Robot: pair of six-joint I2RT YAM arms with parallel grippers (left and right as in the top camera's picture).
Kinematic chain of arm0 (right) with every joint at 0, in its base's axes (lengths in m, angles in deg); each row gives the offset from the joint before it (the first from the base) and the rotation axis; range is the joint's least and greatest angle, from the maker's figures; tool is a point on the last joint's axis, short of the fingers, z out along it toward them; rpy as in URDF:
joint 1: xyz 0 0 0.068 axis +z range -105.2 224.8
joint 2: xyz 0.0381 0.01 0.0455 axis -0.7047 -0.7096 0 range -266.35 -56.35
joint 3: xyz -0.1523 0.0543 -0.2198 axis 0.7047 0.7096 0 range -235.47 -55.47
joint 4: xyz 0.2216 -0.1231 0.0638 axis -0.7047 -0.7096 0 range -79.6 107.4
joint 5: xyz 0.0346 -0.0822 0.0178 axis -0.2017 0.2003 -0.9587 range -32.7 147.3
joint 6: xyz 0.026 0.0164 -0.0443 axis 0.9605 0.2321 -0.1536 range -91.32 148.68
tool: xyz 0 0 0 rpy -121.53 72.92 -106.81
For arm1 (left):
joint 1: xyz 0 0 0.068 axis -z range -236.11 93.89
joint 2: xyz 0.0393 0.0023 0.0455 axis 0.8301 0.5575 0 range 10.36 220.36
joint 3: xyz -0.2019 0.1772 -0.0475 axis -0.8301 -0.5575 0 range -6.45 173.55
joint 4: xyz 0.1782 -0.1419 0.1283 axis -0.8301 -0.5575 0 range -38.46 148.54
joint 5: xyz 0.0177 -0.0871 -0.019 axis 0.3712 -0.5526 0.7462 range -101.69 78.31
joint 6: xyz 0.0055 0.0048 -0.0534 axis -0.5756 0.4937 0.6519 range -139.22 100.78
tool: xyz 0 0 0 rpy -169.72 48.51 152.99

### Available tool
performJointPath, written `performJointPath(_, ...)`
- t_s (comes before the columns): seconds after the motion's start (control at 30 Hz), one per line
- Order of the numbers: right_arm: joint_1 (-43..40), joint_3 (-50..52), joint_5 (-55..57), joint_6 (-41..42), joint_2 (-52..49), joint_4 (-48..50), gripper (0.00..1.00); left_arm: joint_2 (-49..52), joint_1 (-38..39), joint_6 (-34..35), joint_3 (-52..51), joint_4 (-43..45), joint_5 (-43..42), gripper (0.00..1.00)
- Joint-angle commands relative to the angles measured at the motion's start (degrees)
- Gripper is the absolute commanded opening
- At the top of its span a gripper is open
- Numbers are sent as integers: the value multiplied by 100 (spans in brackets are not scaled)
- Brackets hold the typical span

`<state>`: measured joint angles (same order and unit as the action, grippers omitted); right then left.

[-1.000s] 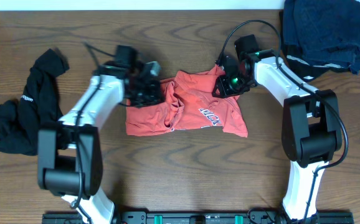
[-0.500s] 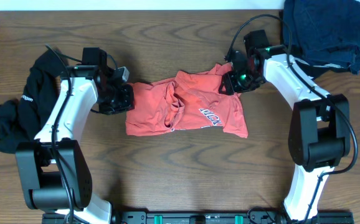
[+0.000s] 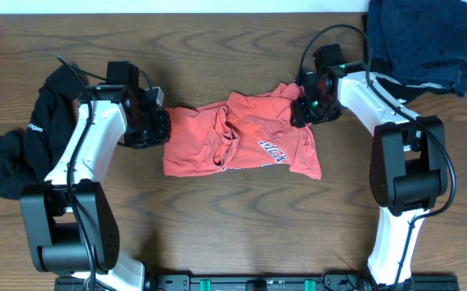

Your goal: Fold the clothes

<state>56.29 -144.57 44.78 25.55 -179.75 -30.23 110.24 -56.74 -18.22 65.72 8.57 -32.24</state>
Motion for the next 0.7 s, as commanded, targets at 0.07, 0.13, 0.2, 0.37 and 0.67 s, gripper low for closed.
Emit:
performJointPath(0.07, 55, -2, 400, 50, -151, 9, 69, 44, 7, -120, 7, -9, 72, 6)
performJointPath(0.13, 76, -2, 415, 50, -223, 48, 71, 44, 7, -120, 7, -9, 72, 6)
performJointPath(0.2, 96, -2, 417, 50, -323, 98, 72, 44, 7, -120, 7, -9, 72, 6)
performJointPath(0.37, 173, -2, 264, 57, -533, 136, 65, 44, 7, -120, 7, -13, 72, 6)
performJointPath(0.67, 365, -2, -225, 55, -640, 162, 37, 57, 4, -256, -208, -186, 68, 6)
